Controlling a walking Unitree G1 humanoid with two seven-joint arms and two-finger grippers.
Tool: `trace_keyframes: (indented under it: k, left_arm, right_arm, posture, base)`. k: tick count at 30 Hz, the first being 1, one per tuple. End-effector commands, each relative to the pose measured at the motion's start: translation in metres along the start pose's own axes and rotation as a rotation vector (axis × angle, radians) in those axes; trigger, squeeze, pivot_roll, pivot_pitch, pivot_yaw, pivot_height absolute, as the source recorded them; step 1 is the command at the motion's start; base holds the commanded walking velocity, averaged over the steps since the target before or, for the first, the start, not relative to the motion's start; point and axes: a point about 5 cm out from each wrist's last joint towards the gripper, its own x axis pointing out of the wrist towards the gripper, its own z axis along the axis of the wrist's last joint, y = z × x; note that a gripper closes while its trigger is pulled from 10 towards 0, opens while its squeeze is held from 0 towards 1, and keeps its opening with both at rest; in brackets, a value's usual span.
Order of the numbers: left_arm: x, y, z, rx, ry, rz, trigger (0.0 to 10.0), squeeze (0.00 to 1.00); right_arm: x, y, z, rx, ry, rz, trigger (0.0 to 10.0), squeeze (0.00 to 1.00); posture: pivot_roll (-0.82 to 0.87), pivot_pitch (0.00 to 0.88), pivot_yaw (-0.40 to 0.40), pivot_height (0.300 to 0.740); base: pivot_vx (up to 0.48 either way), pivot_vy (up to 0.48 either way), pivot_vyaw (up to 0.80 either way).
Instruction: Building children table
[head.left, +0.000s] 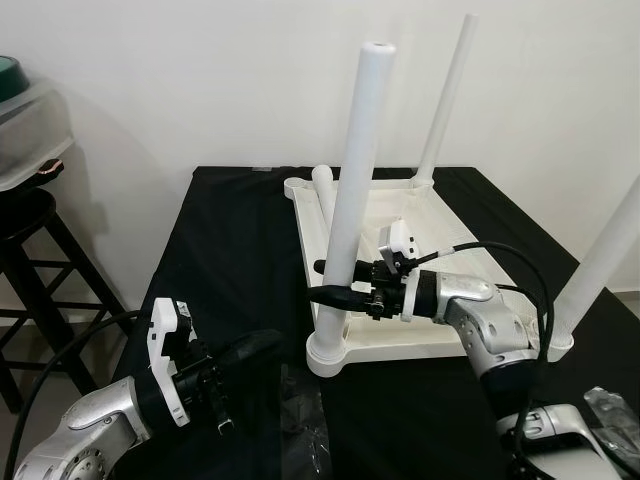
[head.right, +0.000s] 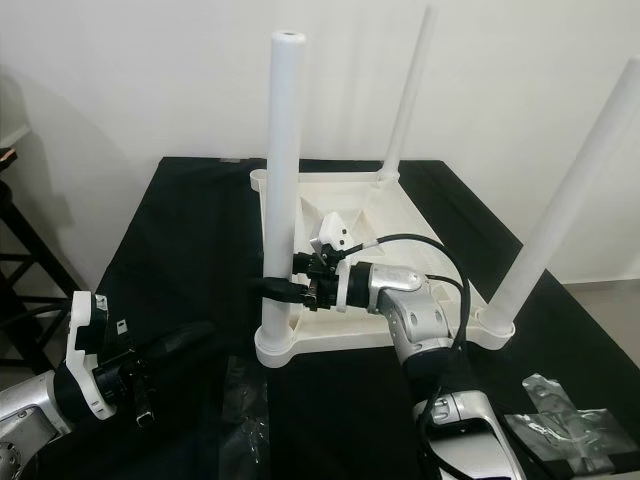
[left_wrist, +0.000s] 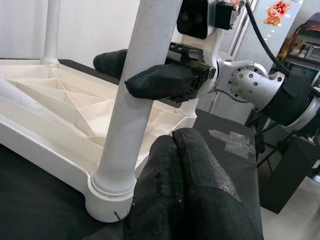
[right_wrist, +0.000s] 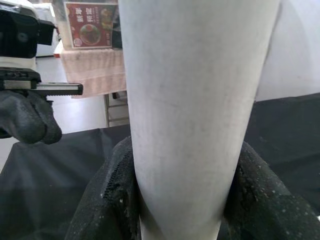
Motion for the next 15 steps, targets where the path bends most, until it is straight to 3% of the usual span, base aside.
trace_keyframes:
  k: [1, 7, 8, 9, 10, 11, 13, 15]
  left_arm:
    - [0.001, -0.001, -0.002, -0.007, 0.002, -0.001, 10.0, 0.0]
    - [0.001, -0.002, -0.002, -0.007, 0.001, -0.001, 10.0, 0.0]
    - [-0.001, -0.001, -0.001, -0.007, 0.001, -0.001, 10.0, 0.0]
    - [-0.002, -0.001, 0.0, -0.006, 0.0, 0.0, 10.0, 0.0]
    - [-0.002, -0.001, 0.0, -0.006, 0.001, 0.0, 10.0, 0.0]
    - [-0.002, -0.001, 0.0, -0.006, 0.001, 0.0, 10.0, 0.0]
    - [-0.003, 0.001, 0.0, -0.006, 0.002, 0.0, 10.0, 0.0]
    - [-0.002, 0.001, -0.001, -0.007, 0.002, -0.001, 10.0, 0.0]
  right_arm:
    - [-0.005, 0.002, -0.008, 0.013, 0.01, -0.002, 0.0, 0.0]
    - [-0.003, 0.016, -0.026, 0.027, 0.057, -0.16, 0.0, 0.0]
    - [0.017, 0.027, -0.042, 0.157, 0.001, -0.529, 0.0, 0.0]
    - [0.022, 0.036, -0.053, 0.276, -0.008, -0.825, 0.0, 0.0]
    - [0.027, 0.056, -0.063, 0.276, 0.039, -0.923, 0.0, 0.0]
    - [0.027, 0.056, -0.063, 0.276, 0.039, -0.923, 0.0, 0.0]
    - [0.038, 0.067, -0.061, 0.157, 0.08, -0.823, 0.0, 0.0]
    - [0.034, 0.062, -0.06, 0.158, 0.075, -0.81, 0.0, 0.0]
  posture:
    - [0.11, 0.0, -0.07, 0.74]
    - [0.11, 0.0, -0.08, 0.74]
    - [0.08, 0.0, -0.076, 0.74]
    - [0.08, 0.0, -0.076, 0.74]
    - [0.08, 0.0, -0.072, 0.74]
    - [0.08, 0.0, -0.072, 0.74]
    - [0.07, 0.0, -0.061, 0.74]
    - [0.06, 0.0, -0.062, 0.74]
  base:
    - [0.0, 0.0, 0.0]
    - [0.0, 0.0, 0.0]
    - [0.0, 0.0, 0.0]
    - [0.0, 0.0, 0.0]
    - [0.0, 0.0, 0.0]
    - [0.0, 0.0, 0.0]
    - [0.0, 0.0, 0.0]
    - [0.0, 0.0, 0.0]
